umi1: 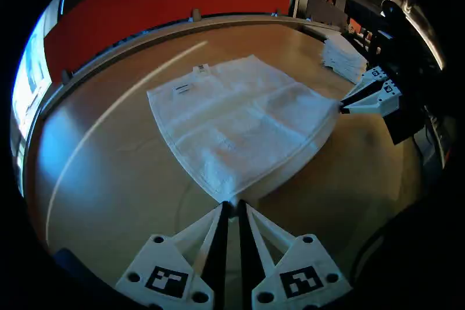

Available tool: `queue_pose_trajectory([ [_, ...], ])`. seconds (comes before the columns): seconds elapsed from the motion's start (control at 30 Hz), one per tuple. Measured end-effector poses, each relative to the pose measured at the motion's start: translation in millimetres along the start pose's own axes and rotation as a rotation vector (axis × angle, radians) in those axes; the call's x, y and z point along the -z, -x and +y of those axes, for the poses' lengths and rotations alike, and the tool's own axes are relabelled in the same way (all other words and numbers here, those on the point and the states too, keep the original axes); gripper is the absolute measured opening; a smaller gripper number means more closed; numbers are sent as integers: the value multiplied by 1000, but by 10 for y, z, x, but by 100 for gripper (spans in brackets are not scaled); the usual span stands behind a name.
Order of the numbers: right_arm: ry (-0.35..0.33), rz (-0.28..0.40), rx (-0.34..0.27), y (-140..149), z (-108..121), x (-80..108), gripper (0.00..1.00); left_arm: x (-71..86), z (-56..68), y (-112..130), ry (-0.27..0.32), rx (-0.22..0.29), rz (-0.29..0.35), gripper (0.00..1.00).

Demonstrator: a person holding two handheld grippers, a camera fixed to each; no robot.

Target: Fold towel

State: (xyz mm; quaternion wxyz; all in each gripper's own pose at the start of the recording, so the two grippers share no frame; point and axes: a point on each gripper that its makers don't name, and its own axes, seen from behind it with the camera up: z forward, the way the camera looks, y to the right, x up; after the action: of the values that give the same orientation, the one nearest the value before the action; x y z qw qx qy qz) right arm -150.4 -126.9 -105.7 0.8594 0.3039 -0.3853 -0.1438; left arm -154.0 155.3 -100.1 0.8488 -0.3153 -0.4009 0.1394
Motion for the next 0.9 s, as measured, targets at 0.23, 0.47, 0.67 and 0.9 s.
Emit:
queue_pose_trajectory([
  [0.23,9,44,14,-235,-13,137,9,176,-15,-147,-19,13,24,12],
  [0.47,23,92,33,-482,-5,313,9,380,-24,-341,-39,20,54,12],
  [0.67,34,126,37,-665,19,487,9,554,-21,-510,-51,32,76,12],
  [0.9,36,141,52,-782,12,659,9,724,-5,-633,-62,32,88,12],
])
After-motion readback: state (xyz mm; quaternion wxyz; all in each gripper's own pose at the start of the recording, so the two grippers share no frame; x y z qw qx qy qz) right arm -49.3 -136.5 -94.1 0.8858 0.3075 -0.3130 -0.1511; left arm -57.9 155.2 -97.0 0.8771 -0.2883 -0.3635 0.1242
